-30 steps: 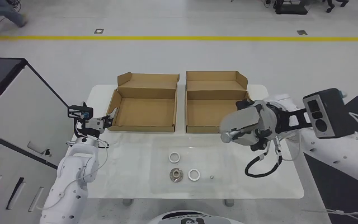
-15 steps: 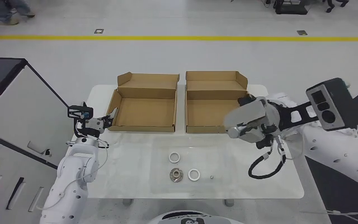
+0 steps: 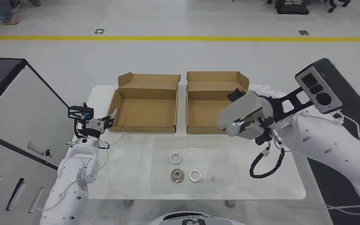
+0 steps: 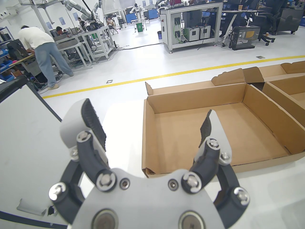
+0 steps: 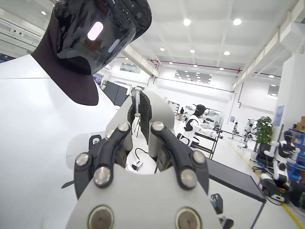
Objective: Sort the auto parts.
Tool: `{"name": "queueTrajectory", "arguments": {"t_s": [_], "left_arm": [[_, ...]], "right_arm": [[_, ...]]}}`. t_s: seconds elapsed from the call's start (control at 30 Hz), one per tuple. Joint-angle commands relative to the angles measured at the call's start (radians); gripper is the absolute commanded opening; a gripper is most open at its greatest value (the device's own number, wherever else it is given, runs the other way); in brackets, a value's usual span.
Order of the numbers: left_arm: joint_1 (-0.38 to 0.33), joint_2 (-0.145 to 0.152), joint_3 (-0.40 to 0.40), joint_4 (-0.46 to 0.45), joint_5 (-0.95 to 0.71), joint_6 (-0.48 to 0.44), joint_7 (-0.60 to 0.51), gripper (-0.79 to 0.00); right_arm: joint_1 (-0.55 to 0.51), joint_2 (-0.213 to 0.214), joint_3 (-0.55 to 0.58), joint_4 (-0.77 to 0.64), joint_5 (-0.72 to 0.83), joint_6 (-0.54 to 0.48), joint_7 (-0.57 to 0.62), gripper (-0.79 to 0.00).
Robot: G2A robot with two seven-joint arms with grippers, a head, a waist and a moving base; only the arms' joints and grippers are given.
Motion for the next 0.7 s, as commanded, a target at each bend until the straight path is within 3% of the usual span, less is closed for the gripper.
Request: {"name": "queueTrajectory", "arguments": {"t_s": [0.0, 0.23, 0.57, 0.67], "left_arm": [[0.000, 0.000, 0.000, 0.000, 0.000, 0.000, 0.000, 0.000], [0.000, 0.000, 0.000, 0.000, 0.000, 0.000, 0.000, 0.000], [0.000, 0.000, 0.000, 0.000, 0.000, 0.000, 0.000, 0.000], [0.000, 0.000, 0.000, 0.000, 0.000, 0.000, 0.000, 0.000]], "right_arm": [[0.014, -0.011, -0.019, -0.002, 0.012, 0.000, 0.000, -0.785], [0.053, -0.038, -0.086, -0.031, 0.020, 0.000, 0.000, -0.785], [0.053, -0.038, -0.086, -0.031, 0.020, 0.000, 0.000, -0.785], [0.021, -0.037, -0.069, -0.031, 0.025, 0.043, 0.062, -0.785]]}}
